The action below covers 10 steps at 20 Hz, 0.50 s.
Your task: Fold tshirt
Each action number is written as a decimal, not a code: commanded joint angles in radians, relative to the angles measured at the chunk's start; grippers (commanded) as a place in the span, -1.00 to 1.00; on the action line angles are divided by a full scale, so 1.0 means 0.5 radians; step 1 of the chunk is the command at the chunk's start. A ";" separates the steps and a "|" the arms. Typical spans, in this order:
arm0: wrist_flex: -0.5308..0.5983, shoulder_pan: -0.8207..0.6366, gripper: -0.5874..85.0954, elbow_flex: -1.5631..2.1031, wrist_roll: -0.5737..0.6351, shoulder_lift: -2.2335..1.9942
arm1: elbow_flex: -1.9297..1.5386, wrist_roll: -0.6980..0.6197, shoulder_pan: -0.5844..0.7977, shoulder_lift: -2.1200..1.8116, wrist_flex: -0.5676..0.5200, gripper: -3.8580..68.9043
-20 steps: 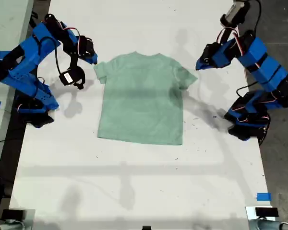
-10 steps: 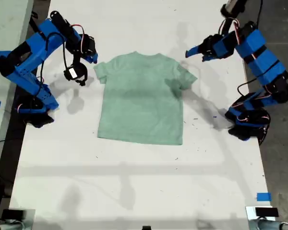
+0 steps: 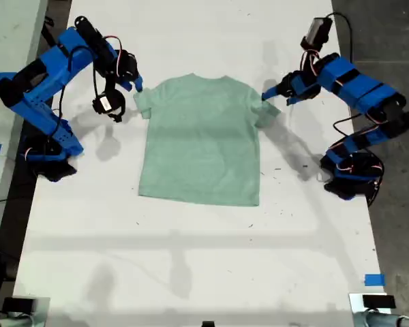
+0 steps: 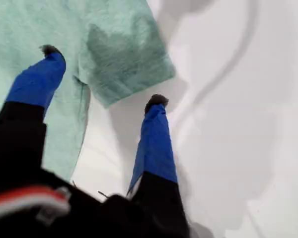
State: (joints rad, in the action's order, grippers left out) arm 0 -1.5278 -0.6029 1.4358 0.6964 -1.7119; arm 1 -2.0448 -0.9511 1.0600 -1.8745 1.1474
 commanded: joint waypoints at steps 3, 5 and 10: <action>-0.018 -0.018 -0.84 -0.061 0.018 0.018 | -0.037 -0.089 0.052 0.423 -0.445 0.03; -0.018 -0.015 -0.84 -0.061 0.018 0.025 | 0.037 -0.095 0.043 0.641 -0.476 -0.02; -0.012 -0.012 -0.84 -0.037 0.018 0.034 | 0.095 -0.061 0.083 0.718 -0.451 -0.94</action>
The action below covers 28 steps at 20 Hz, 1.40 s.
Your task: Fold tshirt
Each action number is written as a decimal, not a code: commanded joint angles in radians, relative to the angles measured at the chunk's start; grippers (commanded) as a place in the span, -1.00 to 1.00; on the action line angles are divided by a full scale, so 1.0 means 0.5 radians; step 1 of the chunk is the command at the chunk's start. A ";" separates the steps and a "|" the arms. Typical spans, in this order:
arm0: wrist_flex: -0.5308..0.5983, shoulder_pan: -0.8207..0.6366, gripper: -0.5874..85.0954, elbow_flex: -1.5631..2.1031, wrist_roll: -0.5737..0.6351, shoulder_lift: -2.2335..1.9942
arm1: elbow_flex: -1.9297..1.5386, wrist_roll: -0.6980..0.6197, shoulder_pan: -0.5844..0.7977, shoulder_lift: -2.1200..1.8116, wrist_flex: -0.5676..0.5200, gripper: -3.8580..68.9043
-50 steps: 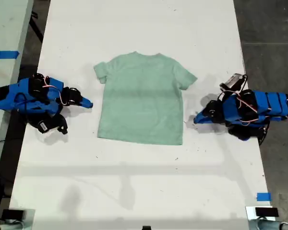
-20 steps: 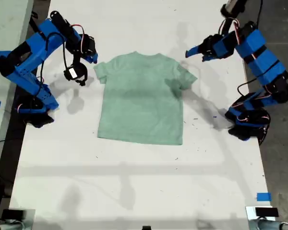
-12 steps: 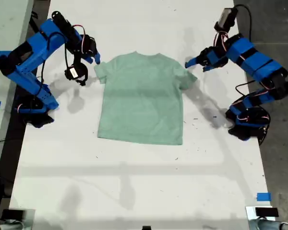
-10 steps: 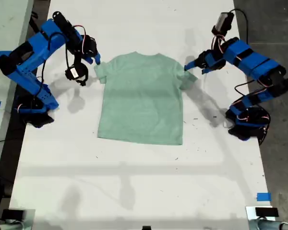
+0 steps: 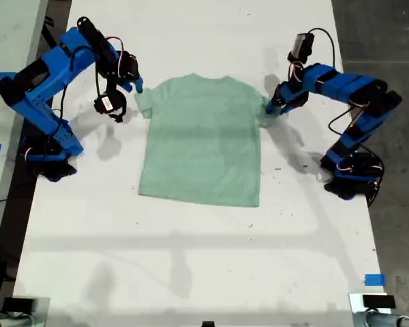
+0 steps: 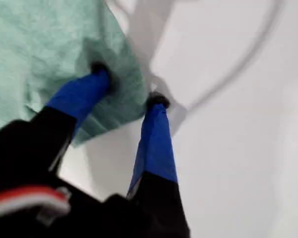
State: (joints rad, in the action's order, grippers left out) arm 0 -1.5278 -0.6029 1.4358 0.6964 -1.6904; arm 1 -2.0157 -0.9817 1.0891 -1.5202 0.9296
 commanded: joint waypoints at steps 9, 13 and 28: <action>-0.009 0.000 -0.84 0.003 0.015 -0.012 | 0.472 -0.012 -0.282 -0.420 0.749 -0.94; 0.012 0.009 -0.84 0.031 0.015 -0.015 | 0.884 0.255 -0.681 -0.457 0.752 -0.94; -0.012 0.067 -0.77 0.006 0.000 -0.015 | 1.651 0.337 -0.816 0.939 0.160 0.16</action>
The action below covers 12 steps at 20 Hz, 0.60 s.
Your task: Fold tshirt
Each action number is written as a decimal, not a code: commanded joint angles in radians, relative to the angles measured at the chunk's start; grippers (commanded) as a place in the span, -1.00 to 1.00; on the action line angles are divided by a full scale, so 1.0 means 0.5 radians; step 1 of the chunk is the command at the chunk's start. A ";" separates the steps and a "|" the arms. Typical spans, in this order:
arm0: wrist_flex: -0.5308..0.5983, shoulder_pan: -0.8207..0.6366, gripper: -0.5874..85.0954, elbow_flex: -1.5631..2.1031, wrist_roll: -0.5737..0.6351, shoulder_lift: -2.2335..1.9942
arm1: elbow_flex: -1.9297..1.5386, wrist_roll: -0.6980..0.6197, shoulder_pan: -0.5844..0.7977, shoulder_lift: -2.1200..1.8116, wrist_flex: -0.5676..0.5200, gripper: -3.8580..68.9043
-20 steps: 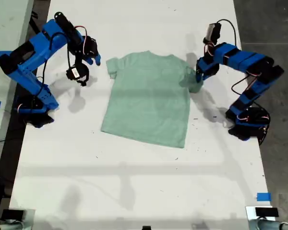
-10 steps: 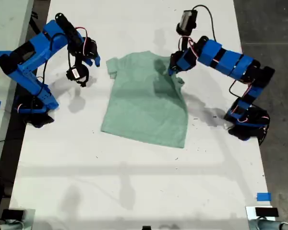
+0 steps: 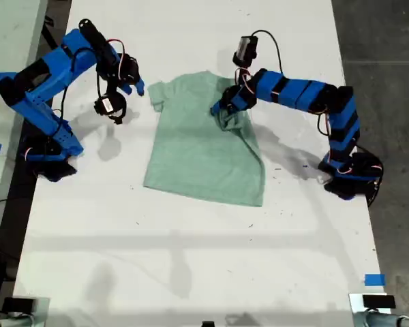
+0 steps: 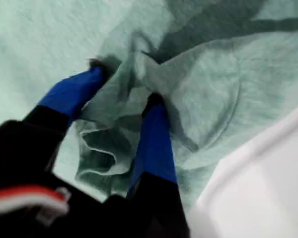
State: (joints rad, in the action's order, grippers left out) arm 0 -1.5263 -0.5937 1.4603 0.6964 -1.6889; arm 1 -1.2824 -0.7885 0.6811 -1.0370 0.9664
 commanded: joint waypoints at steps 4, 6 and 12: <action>-0.015 0.037 -0.70 -0.046 -0.003 -0.018 | 0.316 -0.064 -0.021 -0.531 0.657 0.00; -0.015 0.031 -0.69 -0.049 0.003 -0.018 | 0.291 -0.052 -0.012 -0.853 0.917 -0.02; 0.043 -0.009 -0.31 -0.071 0.067 0.037 | -0.371 0.043 -0.089 -1.623 1.049 -0.04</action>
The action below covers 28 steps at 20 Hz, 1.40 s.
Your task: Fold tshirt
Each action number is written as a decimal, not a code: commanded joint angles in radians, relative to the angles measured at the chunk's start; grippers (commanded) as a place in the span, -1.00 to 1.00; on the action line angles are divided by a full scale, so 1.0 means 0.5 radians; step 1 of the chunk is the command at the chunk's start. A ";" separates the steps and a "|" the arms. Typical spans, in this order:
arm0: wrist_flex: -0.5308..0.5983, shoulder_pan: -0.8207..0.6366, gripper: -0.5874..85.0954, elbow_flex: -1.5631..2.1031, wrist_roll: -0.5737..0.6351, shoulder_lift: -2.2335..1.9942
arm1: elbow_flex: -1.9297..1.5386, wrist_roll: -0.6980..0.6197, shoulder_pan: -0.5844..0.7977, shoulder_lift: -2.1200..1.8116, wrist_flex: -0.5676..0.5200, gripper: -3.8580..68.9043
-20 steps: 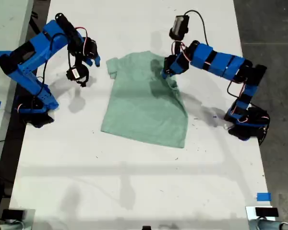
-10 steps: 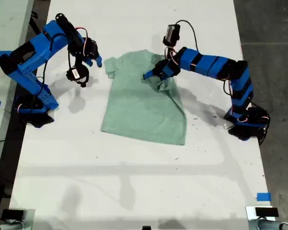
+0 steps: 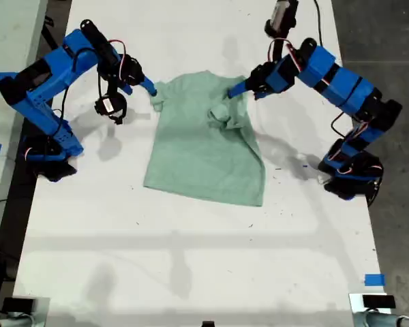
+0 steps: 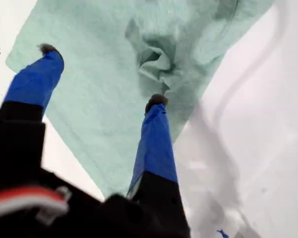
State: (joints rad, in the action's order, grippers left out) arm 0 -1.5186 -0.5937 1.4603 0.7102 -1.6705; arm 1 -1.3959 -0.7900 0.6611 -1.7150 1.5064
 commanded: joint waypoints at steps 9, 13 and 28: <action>-0.126 -0.264 -0.24 -0.887 0.399 0.776 | -0.577 0.129 -0.147 -0.620 -0.092 -0.05; 0.040 -0.383 -0.23 -0.902 0.503 1.129 | -0.669 0.166 -0.190 -0.746 -0.092 -0.06; 0.129 -0.393 -0.98 -1.411 0.552 1.948 | -1.117 0.279 -0.230 -1.077 -0.233 -0.07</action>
State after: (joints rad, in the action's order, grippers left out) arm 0 -1.4435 -0.7839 0.7563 0.9756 -0.6872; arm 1 -1.9620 -0.6565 0.5476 -2.2151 1.4281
